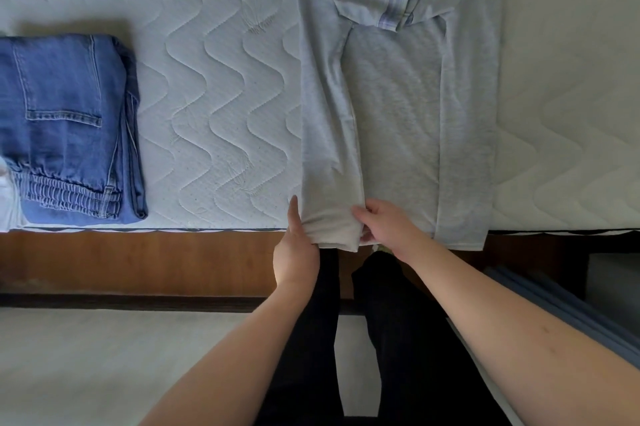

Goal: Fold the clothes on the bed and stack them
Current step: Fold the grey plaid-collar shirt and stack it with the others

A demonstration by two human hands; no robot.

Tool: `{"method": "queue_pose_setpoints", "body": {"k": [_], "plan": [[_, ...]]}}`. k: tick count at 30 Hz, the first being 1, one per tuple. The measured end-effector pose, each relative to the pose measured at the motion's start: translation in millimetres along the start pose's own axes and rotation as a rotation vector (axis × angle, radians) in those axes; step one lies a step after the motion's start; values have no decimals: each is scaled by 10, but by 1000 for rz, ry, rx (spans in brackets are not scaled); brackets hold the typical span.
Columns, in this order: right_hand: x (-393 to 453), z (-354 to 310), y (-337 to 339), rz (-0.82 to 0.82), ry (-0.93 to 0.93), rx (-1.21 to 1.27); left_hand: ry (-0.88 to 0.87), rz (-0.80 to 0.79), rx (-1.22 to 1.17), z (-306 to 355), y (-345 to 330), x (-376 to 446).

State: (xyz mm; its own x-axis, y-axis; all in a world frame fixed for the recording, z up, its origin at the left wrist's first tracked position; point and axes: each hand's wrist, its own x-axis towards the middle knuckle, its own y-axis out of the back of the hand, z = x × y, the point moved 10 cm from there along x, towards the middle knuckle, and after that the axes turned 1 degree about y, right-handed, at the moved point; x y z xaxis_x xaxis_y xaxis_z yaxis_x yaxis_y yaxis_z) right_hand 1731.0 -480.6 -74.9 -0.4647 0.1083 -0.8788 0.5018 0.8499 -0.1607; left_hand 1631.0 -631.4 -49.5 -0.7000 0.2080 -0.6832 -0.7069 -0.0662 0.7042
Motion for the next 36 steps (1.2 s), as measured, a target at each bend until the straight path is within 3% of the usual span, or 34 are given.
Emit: {"method": "queue_pose_setpoints", "body": {"k": [3, 7, 15, 19, 22, 25, 32, 36], "plan": [[56, 58, -32, 29, 25, -246, 51, -41, 140, -183, -69, -15], [103, 70, -59, 67, 41, -227, 30, -49, 149, -268, -149, -24], [36, 431, 73, 153, -15, -728, -15, -111, 268, -277, -202, 37], [27, 189, 254, 350, 64, -584, -71, -55, 335, -243, -38, 93], [154, -263, 354, 463, 159, -410, -168, 21, 216, -56, 222, 234], [374, -725, 396, 475, 229, -219, -256, 83, 86, 208, 510, 440], [742, -1629, 436, 534, 312, -164, -427, 32, -210, 890, 1020, 1041], [1011, -2128, 478, 572, 341, -250, -409, 61, -306, 1205, 1235, 1529]]}}
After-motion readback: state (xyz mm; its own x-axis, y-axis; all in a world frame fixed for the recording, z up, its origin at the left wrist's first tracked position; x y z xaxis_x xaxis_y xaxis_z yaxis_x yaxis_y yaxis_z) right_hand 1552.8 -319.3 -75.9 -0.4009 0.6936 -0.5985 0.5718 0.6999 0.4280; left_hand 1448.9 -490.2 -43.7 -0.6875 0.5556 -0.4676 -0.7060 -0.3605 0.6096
